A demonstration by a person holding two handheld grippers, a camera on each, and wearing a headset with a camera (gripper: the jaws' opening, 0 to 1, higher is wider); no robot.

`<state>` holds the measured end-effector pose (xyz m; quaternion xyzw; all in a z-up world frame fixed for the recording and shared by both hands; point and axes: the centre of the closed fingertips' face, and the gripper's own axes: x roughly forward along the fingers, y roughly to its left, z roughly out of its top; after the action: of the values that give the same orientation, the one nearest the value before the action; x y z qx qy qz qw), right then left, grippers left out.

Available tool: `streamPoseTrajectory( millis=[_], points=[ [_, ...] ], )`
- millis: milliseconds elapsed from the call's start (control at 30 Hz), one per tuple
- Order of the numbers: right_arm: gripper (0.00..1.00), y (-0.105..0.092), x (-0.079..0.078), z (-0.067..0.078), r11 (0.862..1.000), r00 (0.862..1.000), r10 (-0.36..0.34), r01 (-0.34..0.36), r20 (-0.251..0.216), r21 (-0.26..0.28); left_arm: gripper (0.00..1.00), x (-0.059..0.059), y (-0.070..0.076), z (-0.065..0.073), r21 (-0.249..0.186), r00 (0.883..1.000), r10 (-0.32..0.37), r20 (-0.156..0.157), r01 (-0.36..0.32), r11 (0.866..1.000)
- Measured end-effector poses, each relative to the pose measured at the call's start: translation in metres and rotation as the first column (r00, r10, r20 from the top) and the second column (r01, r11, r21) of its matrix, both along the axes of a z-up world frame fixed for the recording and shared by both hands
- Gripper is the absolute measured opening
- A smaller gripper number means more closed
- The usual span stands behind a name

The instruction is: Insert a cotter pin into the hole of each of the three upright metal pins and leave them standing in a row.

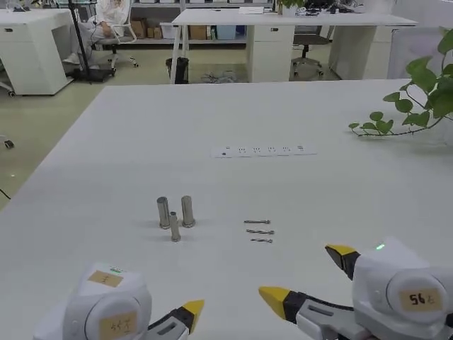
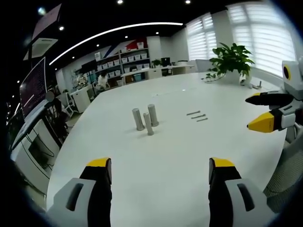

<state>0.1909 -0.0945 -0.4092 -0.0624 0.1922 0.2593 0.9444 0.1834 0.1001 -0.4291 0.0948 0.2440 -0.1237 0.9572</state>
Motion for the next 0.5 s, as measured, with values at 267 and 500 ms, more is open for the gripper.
streamPoseTrajectory(
  millis=[267, 500],
  points=[
    [0.73, 0.0007, -0.0003, -0.0006, 1.0, 1.0, 0.005, -0.005, -0.001, -0.003, 0.8, 0.0, -0.0007, -0.0006, 0.002, 1.0, -0.004, -0.003, 0.004, 1.0],
    [0.72, 0.0013, -0.0005, -0.0007, 1.0, 1.0, 0.009, -0.009, 0.0, -0.005, 0.77, -0.0002, -0.0019, -0.0013, 0.005, 1.0, -0.012, -0.006, 0.012, 1.0]
  ],
)
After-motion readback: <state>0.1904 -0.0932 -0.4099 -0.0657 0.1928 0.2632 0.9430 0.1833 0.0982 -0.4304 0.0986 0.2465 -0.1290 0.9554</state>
